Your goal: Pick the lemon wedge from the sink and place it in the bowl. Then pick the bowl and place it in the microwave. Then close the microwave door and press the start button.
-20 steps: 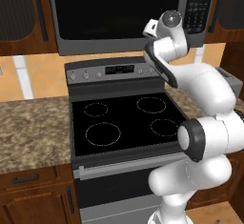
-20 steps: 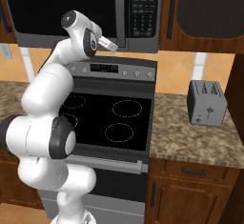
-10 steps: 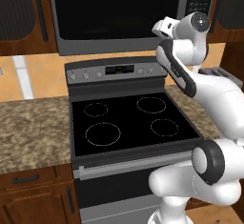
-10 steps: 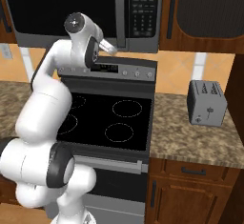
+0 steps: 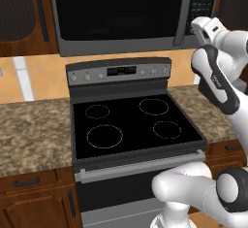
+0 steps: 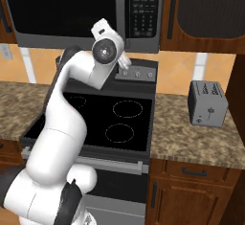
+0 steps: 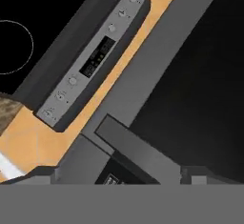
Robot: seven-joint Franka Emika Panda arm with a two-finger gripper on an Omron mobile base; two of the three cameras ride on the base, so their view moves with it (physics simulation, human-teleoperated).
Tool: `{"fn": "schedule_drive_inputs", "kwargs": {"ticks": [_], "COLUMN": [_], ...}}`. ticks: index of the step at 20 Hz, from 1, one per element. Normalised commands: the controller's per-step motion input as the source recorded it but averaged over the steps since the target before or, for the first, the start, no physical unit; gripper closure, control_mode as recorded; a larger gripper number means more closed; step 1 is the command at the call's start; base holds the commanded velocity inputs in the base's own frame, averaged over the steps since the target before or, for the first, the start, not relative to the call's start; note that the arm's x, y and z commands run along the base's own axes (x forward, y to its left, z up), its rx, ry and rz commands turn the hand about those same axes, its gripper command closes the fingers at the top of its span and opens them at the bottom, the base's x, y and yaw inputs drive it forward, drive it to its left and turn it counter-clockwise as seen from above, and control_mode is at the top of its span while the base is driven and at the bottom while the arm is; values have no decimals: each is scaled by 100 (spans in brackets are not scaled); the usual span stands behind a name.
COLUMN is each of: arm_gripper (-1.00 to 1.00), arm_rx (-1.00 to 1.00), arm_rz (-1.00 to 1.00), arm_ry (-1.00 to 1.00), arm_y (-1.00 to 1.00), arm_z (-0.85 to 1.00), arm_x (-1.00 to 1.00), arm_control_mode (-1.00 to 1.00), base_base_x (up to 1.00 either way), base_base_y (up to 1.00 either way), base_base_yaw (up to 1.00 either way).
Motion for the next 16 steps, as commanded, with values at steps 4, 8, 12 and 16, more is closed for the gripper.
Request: {"fn": "schedule_drive_inputs", "kwargs": {"ticks": [4, 8, 12, 16], "arm_gripper": [-100, 100, 100, 100], "arm_rx": [43, 33, 24, 20], "arm_rz": [0, 0, 3, 4], "arm_ry": [-7, -7, -2, 0], "arm_y": [-70, -10, 5, 0], "arm_z": [19, 15, 3, 0], "arm_x": [5, 13, 18, 39], "arm_control_mode": [-100, -100, -100, -100], "base_base_x": [0, 0, 0, 0], "base_base_y": [0, 0, 0, 0], "base_base_yaw": [0, 0, 0, 0]}}
